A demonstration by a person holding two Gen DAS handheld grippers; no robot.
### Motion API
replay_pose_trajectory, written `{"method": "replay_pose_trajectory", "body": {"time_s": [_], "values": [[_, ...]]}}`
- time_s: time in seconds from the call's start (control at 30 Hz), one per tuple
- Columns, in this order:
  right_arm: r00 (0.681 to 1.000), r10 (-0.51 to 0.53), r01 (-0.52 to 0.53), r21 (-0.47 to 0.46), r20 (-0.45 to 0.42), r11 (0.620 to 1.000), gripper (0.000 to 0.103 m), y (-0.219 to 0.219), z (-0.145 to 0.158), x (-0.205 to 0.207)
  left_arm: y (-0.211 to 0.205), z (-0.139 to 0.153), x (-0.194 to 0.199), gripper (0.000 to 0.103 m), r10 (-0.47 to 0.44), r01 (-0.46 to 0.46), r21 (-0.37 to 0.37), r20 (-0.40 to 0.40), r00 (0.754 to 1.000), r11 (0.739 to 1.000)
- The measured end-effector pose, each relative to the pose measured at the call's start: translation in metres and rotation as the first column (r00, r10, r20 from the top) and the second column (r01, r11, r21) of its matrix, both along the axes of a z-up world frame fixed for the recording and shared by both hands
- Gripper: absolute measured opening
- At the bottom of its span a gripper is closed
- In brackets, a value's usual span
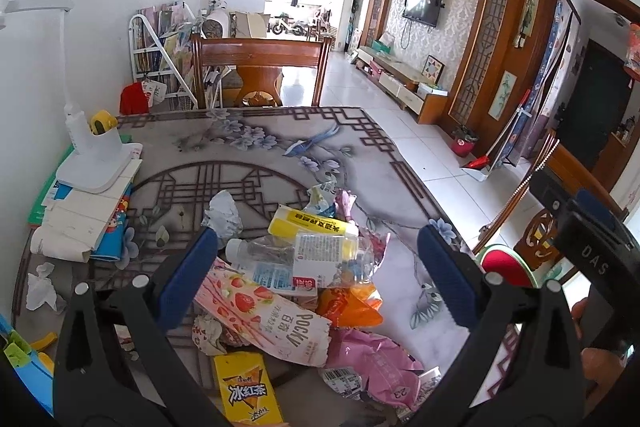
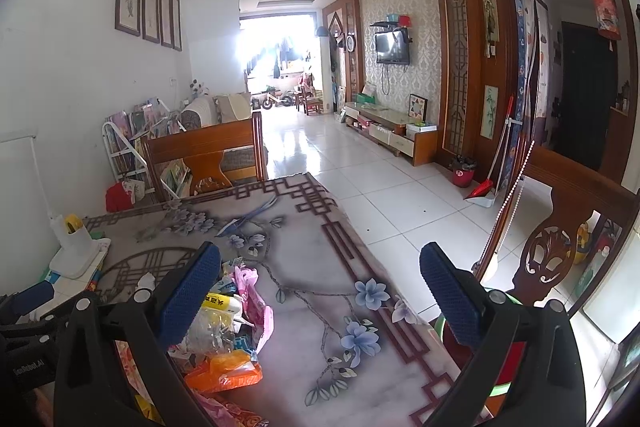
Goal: Collect trash
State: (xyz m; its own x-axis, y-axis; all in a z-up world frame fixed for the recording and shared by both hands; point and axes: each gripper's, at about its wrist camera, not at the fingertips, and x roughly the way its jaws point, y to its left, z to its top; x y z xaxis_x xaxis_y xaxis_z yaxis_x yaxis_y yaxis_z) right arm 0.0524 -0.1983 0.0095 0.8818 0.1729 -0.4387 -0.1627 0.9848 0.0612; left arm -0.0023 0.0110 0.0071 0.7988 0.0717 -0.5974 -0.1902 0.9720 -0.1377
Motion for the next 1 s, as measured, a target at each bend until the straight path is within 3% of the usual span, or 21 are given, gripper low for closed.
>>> {"method": "replay_pose_trajectory", "body": {"time_s": [1.0], "values": [[1.000,-0.007,0.007,0.004,-0.007,1.000,0.096,0.0005,-0.0021,-0.0052,0.0055,-0.0009,-0.0009,0.098,0.019,-0.019,0.007,-0.012,1.000,1.000]]}}
